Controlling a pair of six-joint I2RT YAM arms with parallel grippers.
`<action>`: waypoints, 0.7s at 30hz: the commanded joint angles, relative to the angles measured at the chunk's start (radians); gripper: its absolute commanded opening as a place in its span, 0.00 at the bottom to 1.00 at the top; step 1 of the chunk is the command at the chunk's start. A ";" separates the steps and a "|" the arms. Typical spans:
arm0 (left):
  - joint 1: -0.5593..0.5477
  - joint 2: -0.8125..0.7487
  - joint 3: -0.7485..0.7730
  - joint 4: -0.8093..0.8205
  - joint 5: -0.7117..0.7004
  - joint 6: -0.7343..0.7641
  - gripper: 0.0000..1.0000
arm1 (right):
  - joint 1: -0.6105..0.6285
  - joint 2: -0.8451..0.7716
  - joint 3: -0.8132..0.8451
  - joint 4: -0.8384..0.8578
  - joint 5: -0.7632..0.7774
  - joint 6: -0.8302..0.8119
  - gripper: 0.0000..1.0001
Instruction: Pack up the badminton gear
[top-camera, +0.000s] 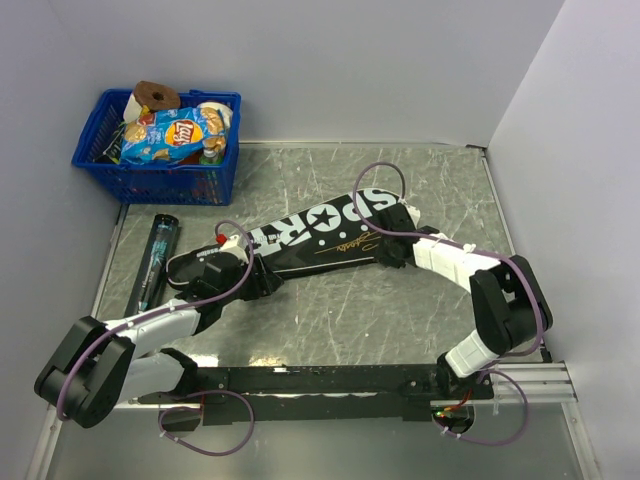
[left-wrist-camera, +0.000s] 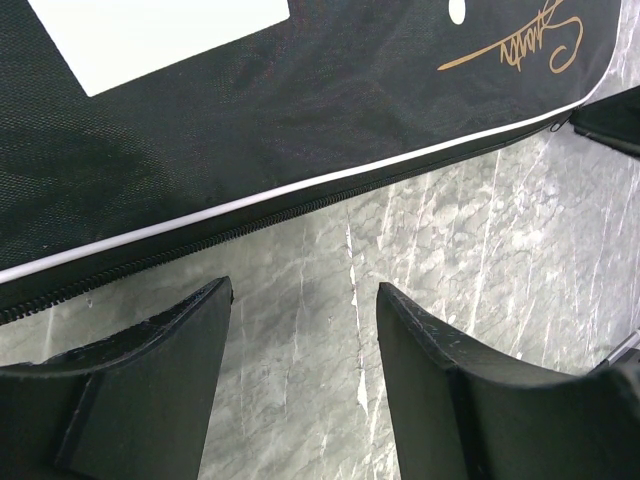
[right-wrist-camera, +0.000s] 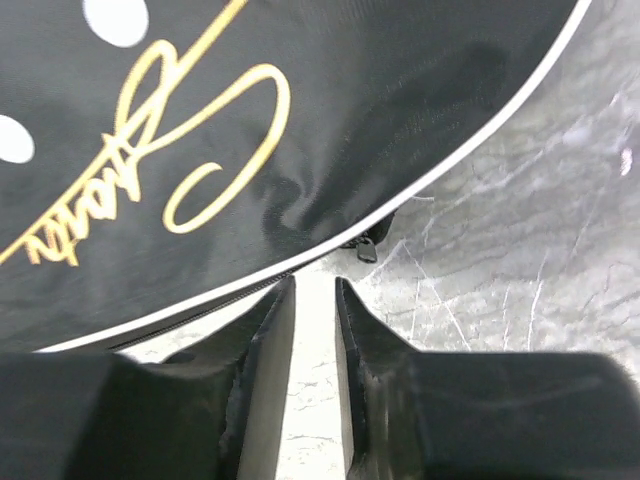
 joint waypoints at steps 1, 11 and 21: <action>-0.004 -0.016 0.002 0.027 -0.009 0.019 0.64 | -0.001 -0.017 0.010 0.011 0.048 -0.011 0.32; -0.003 -0.020 -0.001 0.024 -0.014 0.020 0.64 | -0.003 0.011 0.001 0.033 0.062 -0.029 0.31; -0.003 -0.002 0.000 0.038 0.000 0.017 0.64 | -0.007 -0.003 0.013 -0.033 0.089 -0.074 0.31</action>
